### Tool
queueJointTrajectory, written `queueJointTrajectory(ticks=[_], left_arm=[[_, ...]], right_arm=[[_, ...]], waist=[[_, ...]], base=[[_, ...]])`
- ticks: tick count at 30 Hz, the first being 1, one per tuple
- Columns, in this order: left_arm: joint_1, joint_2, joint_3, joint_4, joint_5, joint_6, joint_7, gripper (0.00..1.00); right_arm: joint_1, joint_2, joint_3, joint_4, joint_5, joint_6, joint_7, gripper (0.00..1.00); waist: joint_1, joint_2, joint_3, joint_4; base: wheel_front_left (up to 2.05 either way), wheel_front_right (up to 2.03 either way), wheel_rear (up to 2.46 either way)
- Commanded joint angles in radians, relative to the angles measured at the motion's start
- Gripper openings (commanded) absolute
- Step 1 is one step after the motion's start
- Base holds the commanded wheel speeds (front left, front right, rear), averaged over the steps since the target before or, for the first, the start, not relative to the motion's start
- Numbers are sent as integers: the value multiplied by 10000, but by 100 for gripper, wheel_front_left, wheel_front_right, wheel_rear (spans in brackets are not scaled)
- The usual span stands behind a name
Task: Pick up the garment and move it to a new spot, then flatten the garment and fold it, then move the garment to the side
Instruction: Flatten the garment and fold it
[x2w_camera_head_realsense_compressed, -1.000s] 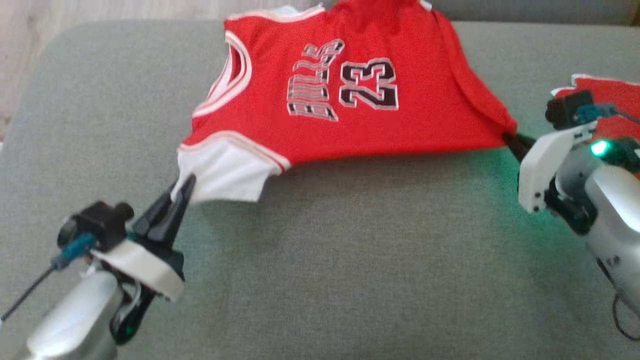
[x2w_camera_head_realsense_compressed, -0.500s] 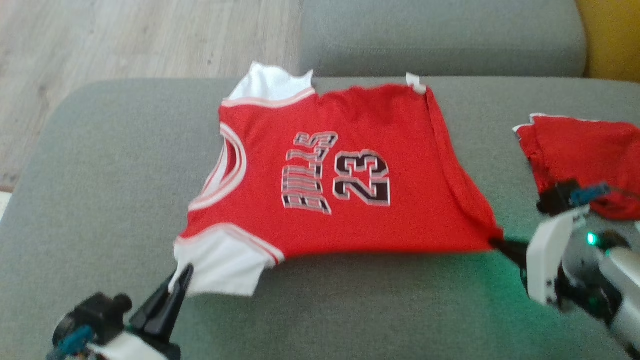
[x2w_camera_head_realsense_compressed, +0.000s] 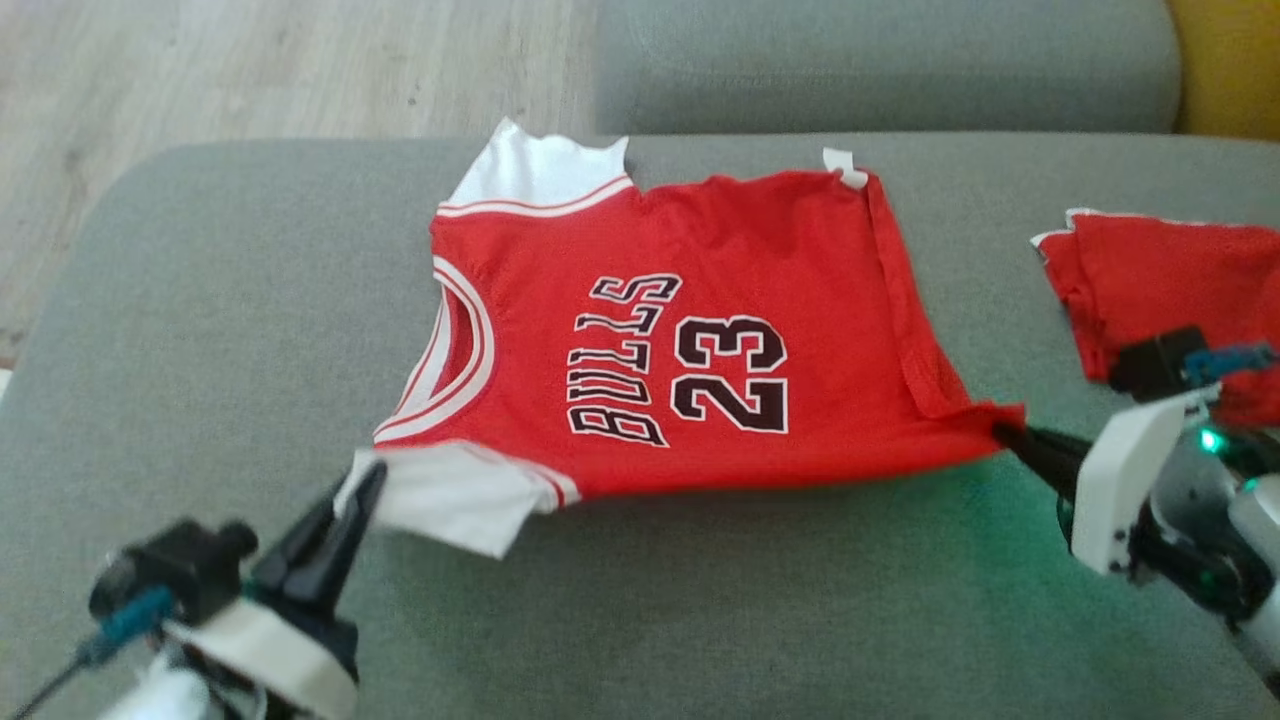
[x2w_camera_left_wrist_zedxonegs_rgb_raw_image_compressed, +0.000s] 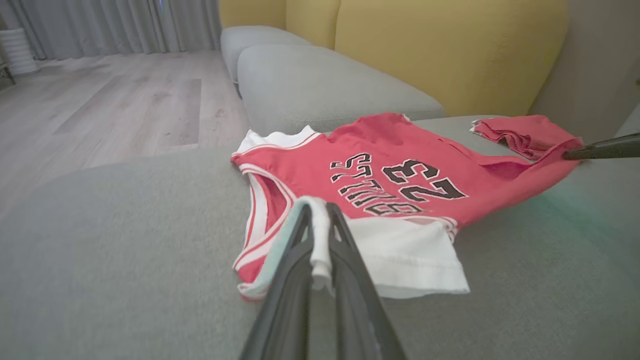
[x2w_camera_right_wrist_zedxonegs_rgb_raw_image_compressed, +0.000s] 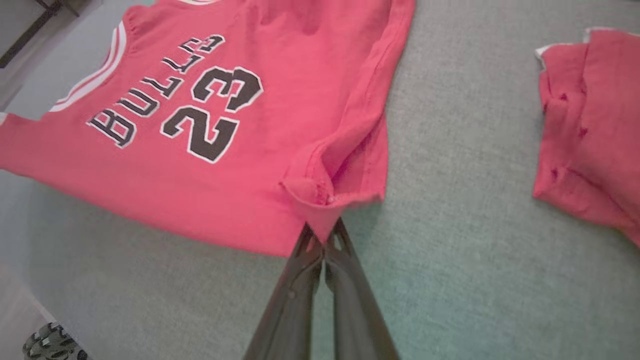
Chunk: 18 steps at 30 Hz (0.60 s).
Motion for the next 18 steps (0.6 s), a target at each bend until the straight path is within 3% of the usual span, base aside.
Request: queueJointTrajectory(ticks=[1, 9, 18], left_arm=[[-758, 379, 616, -112, 88, -29, 5, 0], [-2738, 103, 294, 1212, 582, -897, 776, 0], [-4869, -414, -423, 3495, 1167, -1774, 1425, 0]], right_arm=[[-429, -149, -211, -182, -107, -9, 4, 0], [-1337, 678, -870, 485, -1049, -9, 606, 0], [-2304, 1418, -825, 1183, -1868, -9, 988, 0]], waist=[[-1, -1, 209, -44], [-1, -1, 1106, -214], [-1, -1, 1863, -465]], base=[[0, 0, 0], [0, 0, 0], [0, 0, 0]])
